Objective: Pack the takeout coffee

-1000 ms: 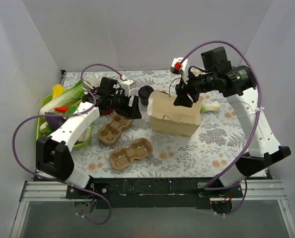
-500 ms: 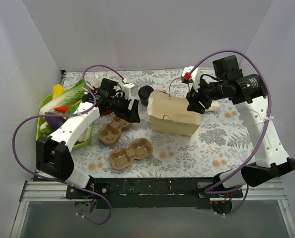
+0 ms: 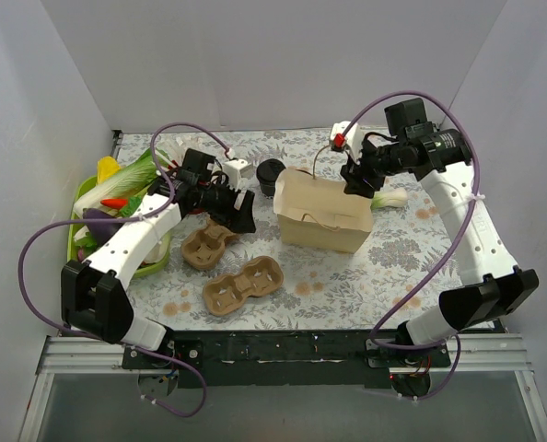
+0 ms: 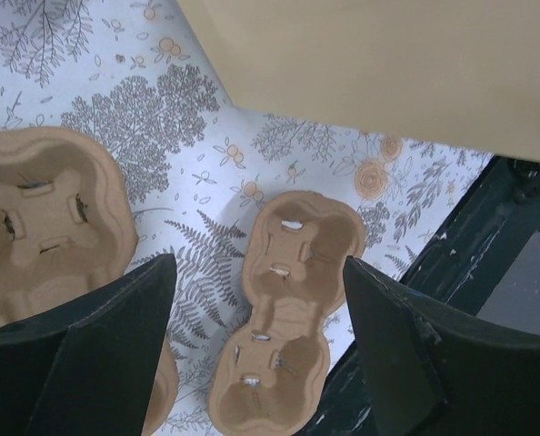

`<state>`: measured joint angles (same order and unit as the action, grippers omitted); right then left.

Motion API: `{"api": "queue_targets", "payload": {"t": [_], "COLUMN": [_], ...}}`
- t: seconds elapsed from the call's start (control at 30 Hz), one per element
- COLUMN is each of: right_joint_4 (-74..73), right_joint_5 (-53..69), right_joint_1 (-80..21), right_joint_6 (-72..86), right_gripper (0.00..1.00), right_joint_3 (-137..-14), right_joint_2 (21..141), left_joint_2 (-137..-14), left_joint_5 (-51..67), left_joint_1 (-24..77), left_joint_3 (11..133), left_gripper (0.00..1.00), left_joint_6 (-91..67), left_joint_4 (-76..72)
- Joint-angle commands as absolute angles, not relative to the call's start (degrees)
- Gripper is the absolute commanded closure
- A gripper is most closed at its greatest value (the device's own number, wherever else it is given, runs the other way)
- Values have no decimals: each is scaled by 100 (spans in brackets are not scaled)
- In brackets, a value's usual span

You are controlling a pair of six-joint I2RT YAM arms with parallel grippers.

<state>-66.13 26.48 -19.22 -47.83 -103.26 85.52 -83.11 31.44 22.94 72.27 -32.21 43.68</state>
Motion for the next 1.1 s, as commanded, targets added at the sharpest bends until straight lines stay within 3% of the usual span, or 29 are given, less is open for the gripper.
{"api": "queue_targets", "payload": {"t": [0.0,0.17,0.3,0.47,0.5,0.57,0.87,1.07], "right_joint_4": [-6354,-6434,-6513,-6329,-6259,-6231,-5757,-5836], "right_joint_5": [3120,3410,3428,3147,3033,2927,2074,2065], "right_joint_1": [-1916,-1907,-1907,-1907,-1907,-1898,-1907,-1907], "right_joint_6": [-5115,-5194,-5229,-5037,-5001,-4818,-3639,-3253], "right_gripper": [48,59,75,85,93,99,99,99], "right_joint_3": [-10336,-10319,-10222,-10038,-10002,-10028,-9862,-9861], "right_joint_2": [8718,8807,8807,8605,8570,8473,7752,7594], "left_joint_2": [-7884,-7428,-7216,-7207,-7224,-7277,-7489,-7242], "left_joint_5": [3120,3076,3067,3006,2980,2997,3621,2690], "left_joint_1": [2259,2267,2294,2364,2373,2399,2803,3233], "left_joint_3": [7093,6698,6338,5960,5846,5801,5599,5300], "left_gripper": [26,25,25,25,25,25,29,31], "left_joint_6": [-2612,-1584,-924,-309,-255,-150,-184,-953], "left_joint_4": [4684,5096,5457,5721,5722,5800,5916,4853]}}
